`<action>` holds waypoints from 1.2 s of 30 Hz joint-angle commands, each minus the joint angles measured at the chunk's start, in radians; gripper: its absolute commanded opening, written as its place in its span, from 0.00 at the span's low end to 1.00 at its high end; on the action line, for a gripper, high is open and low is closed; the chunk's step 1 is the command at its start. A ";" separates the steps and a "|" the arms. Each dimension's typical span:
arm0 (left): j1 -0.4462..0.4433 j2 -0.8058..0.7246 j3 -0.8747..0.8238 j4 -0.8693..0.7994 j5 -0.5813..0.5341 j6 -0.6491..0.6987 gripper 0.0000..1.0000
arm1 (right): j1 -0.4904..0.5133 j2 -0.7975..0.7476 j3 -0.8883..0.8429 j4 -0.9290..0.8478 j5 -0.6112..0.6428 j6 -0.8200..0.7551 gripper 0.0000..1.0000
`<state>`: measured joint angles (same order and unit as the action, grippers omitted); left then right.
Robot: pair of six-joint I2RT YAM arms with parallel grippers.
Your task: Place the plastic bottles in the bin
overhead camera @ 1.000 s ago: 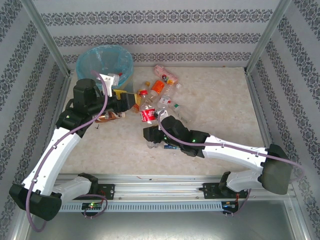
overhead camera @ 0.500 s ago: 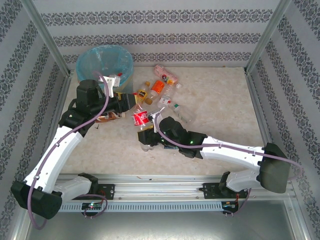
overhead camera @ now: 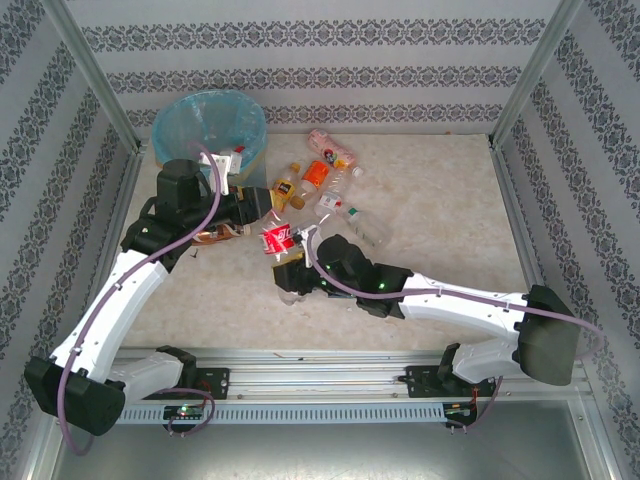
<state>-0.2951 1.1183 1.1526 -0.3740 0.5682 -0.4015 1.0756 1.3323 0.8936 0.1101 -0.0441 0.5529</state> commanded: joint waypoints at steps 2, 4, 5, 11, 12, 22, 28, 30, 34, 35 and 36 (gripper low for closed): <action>-0.009 0.005 -0.017 0.037 -0.007 -0.009 0.60 | 0.015 0.001 0.010 0.037 -0.022 -0.033 0.38; -0.008 0.004 -0.017 0.038 -0.007 -0.007 0.55 | 0.016 0.001 0.008 0.036 -0.019 -0.033 0.38; -0.008 0.004 -0.016 0.039 -0.006 -0.007 0.52 | 0.016 0.001 0.009 0.032 -0.017 -0.033 0.38; -0.005 -0.011 -0.007 0.040 -0.015 -0.001 0.29 | 0.018 0.001 0.009 0.033 -0.006 -0.030 0.43; -0.003 -0.014 -0.002 0.041 -0.021 0.001 0.25 | 0.019 0.001 0.011 0.030 0.000 -0.030 0.45; 0.032 -0.009 0.299 -0.012 -0.173 0.097 0.00 | 0.019 -0.061 0.020 0.000 0.137 -0.039 0.85; 0.050 0.033 0.517 0.008 -0.443 0.252 0.00 | 0.020 -0.118 0.004 0.002 0.196 -0.079 0.98; 0.052 0.051 0.554 0.059 -0.543 0.324 0.00 | 0.019 -0.128 0.004 -0.005 0.204 -0.086 0.98; 0.060 0.130 0.602 0.162 -0.735 0.522 0.00 | 0.020 -0.139 0.001 -0.017 0.207 -0.081 0.98; 0.067 0.147 0.601 0.192 -0.758 0.564 0.00 | 0.019 -0.140 -0.001 -0.016 0.208 -0.077 0.98; 0.079 0.168 0.598 0.225 -0.772 0.605 0.00 | 0.019 -0.142 -0.005 -0.014 0.208 -0.072 0.98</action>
<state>-0.2417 1.2224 1.7473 -0.2592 -0.0402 0.0078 1.0847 1.2087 0.8944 0.0982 0.1345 0.4900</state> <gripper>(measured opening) 0.318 0.982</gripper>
